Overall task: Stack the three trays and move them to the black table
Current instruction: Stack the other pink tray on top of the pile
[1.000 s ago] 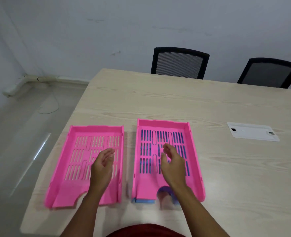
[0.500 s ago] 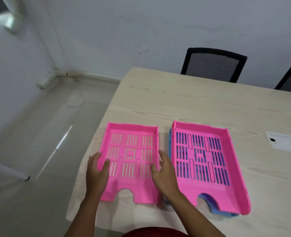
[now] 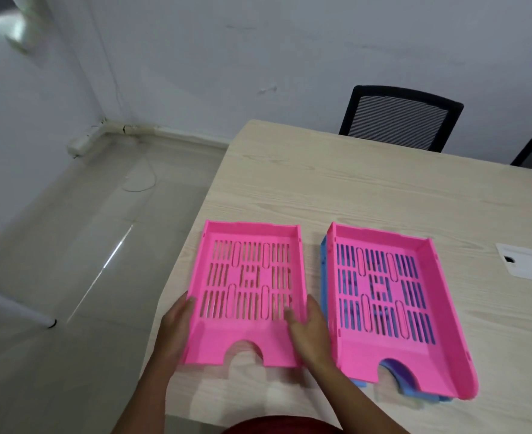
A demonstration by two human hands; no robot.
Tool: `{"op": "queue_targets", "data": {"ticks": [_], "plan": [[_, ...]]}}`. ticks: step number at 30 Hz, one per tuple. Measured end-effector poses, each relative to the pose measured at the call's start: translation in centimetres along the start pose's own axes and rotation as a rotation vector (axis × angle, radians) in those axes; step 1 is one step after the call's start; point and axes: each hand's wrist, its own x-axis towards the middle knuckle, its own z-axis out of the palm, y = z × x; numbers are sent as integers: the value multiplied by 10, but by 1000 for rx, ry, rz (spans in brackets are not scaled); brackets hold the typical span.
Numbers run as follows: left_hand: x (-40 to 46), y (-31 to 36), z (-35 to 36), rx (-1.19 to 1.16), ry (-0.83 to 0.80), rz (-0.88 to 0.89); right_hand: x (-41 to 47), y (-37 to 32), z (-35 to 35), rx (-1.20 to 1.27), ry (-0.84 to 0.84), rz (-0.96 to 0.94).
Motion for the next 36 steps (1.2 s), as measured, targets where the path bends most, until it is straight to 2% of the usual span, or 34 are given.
{"op": "queue_targets", "data": {"ticks": [4, 10, 16, 20, 25, 36], "plan": [[2, 25, -10, -211, -53, 46, 0, -29, -20, 40, 28, -213], [-5, 63, 11, -263, -119, 193, -1, -43, -65, 135, 73, -328], [-32, 80, 82, -260, -218, 303, 2, -13, -136, 212, 118, -280], [-59, 82, 147, -263, -251, 307, 9, 24, -194, 267, 224, -231], [-79, 79, 209, -173, -340, 304, 13, 67, -255, 304, 279, -182], [-102, 64, 255, 18, -365, 291, 17, 109, -294, 357, 288, -120]]}}
